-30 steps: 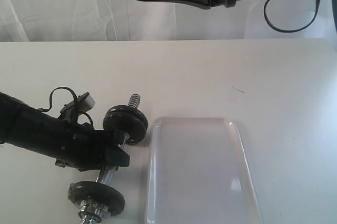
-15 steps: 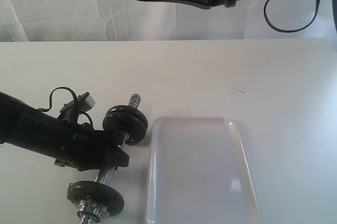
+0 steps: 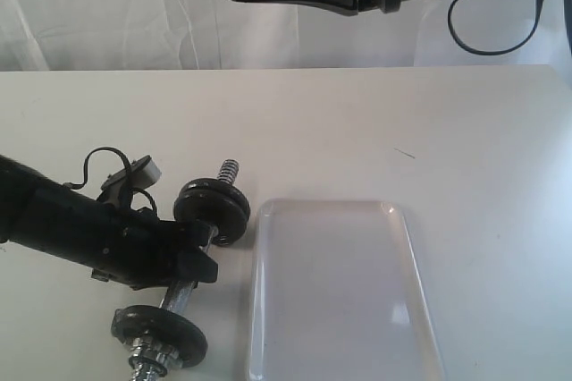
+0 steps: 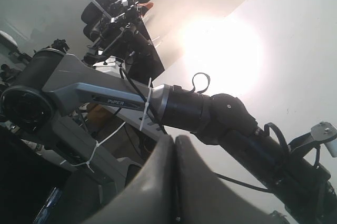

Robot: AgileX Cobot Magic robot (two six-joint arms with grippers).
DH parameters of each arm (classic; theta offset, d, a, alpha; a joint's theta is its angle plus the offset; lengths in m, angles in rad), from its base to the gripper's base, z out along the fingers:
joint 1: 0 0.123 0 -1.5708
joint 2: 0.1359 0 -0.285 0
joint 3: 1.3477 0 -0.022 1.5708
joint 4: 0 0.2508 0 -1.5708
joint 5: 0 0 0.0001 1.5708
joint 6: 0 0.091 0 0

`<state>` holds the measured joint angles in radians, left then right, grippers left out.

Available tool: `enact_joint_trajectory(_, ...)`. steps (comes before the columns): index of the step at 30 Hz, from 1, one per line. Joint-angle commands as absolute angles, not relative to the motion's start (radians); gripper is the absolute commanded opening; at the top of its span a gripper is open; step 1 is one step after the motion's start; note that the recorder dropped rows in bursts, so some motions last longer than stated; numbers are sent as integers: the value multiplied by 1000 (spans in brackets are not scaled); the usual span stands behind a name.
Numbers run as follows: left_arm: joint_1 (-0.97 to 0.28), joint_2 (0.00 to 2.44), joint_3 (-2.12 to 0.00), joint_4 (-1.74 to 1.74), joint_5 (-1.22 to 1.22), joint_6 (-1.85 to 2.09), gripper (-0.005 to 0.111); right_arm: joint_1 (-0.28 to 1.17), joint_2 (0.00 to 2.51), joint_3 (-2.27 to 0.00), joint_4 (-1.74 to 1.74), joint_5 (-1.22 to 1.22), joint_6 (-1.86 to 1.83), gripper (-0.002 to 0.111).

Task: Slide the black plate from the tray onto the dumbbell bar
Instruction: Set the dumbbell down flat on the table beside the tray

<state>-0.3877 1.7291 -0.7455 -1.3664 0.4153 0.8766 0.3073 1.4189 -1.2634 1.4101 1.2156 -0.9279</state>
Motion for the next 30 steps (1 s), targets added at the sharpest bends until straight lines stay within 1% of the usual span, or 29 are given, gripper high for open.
enact_joint_trajectory(1, -393, 1666, -777, -1479, 543, 866, 0, 309, 1410, -1266, 1414, 1221, -936, 0)
enact_joint_trajectory(18, -395, 1666, -751, -1484, 514, 849, 0, 309, 1410, -1266, 1414, 1221, -936, 0)
enact_joint_trajectory(20, -395, 1666, -748, -1486, 515, 849, 6, 309, 1410, -1266, 1414, 1221, -936, 0)
enact_joint_trajectory(21, -395, 1666, -748, -1486, 513, 851, 16, 309, 1410, -1266, 1414, 1221, -936, 0)
enact_joint_trajectory(22, -395, 1666, -748, -1486, 513, 851, 21, 309, 1410, -1266, 1414, 1221, -936, 0)
enact_joint_trajectory(23, -395, 1666, -748, -1486, 513, 851, 31, 309, 1410, -1266, 1414, 1221, -936, 0)
enact_joint_trajectory(25, -395, 1666, -748, -1486, 513, 851, 40, 309, 1410, -1266, 1414, 1221, -936, 0)
enact_joint_trajectory(26, -395, 1666, -748, -1486, 513, 851, 42, 309, 1410, -1266, 1414, 1221, -936, 0)
enact_joint_trajectory(30, -395, 1666, -748, -1479, 513, 851, 42, 309, 1410, -1266, 1414, 1221, -936, 0)
